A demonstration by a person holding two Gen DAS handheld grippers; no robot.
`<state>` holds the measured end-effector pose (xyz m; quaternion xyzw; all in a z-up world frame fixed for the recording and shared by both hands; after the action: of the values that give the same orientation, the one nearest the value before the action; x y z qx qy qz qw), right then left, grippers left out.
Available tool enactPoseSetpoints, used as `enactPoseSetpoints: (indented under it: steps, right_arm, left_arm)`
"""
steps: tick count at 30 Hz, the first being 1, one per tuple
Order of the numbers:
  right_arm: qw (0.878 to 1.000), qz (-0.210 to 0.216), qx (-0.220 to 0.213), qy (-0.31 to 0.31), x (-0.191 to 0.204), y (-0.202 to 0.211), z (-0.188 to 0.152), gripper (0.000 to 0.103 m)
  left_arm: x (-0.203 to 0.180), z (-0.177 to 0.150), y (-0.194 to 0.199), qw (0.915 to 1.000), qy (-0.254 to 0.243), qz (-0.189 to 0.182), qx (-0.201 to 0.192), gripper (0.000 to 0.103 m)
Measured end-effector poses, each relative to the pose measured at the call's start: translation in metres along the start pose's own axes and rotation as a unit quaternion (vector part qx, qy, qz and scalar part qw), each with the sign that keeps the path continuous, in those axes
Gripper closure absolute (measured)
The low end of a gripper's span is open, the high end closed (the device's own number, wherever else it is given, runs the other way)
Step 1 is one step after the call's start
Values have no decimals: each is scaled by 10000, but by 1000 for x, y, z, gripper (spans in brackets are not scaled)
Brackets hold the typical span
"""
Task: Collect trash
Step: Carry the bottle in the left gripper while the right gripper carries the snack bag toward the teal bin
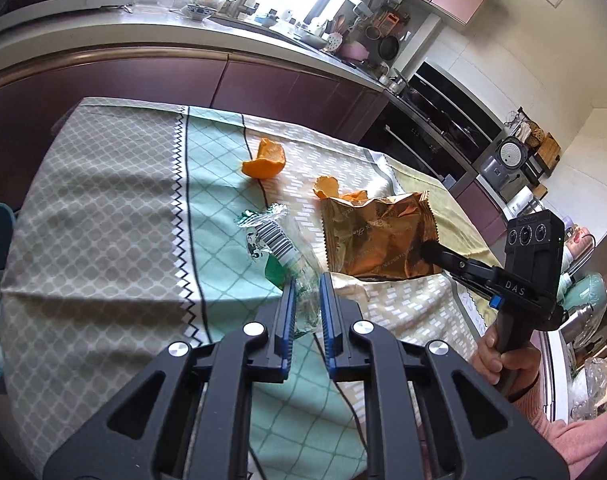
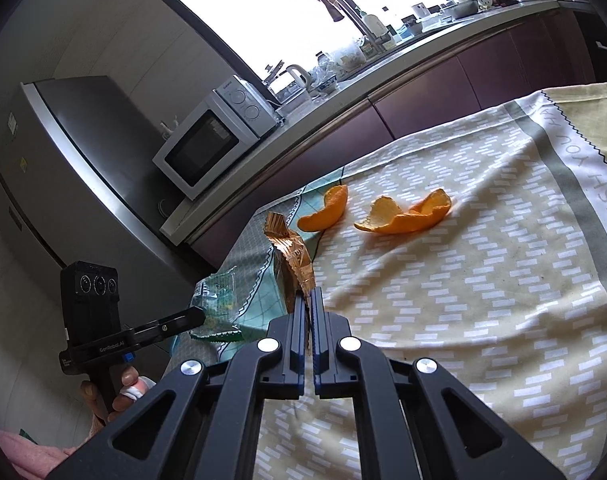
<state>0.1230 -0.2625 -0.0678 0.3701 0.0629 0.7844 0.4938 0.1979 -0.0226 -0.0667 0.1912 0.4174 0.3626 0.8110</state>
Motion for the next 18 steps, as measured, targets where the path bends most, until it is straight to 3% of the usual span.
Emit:
enactPoseSetpoints:
  steps: [10, 18]
  right_arm:
    - [9981, 505, 113, 340, 49, -28, 10, 101]
    - [9916, 1027, 481, 629, 100, -83, 15, 101]
  left_arm:
    - [47, -2, 80, 9975, 147, 458, -510, 91]
    - [107, 4, 140, 9893, 406, 1066, -905, 91]
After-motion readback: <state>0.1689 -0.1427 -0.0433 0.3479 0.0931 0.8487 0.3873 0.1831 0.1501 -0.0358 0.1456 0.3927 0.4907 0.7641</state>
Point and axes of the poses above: each gripper's, at about its wrist camera, not at the fingertips, and y roughly against the way its jaws point, x to its left, z to its top, the point moved 3 cm from there along -y, roughly the way its jaws point, and after that the axes turned 7 degrees about y, right-handed, at the moved point
